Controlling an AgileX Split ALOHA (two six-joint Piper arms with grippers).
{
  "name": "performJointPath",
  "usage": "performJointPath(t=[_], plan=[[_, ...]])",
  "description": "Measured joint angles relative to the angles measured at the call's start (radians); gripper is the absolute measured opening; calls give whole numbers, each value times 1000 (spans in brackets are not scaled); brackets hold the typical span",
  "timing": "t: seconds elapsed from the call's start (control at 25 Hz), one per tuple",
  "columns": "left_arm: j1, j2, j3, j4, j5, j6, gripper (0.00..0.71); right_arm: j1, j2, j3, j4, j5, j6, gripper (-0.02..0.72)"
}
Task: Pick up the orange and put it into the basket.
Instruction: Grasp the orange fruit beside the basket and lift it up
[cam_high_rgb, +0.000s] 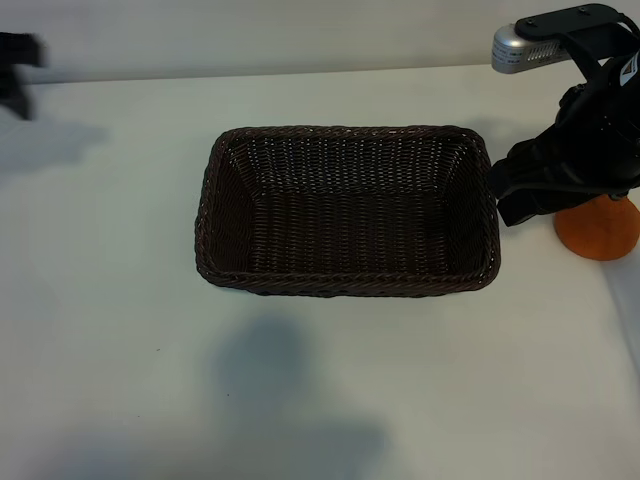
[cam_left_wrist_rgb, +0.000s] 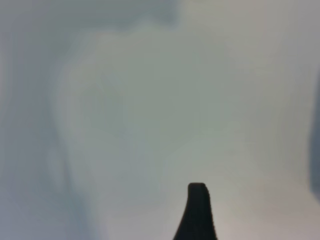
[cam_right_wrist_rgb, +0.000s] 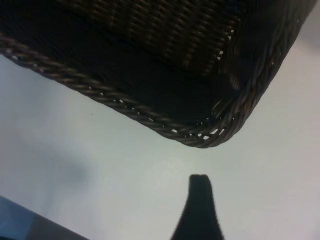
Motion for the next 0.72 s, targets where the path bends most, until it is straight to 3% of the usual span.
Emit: performJointPath(t=[0.16,0.48,0.72], plan=[[82,-91,0,-34,-14,20,596,0,0,0,1,-13,0,548],[85,-196,0,-99,-5,80,596,0,0,0,1,-14,-7,548],[85,-426,77,-231,-31,207,585,0,0,0,1,-14,-15,548]])
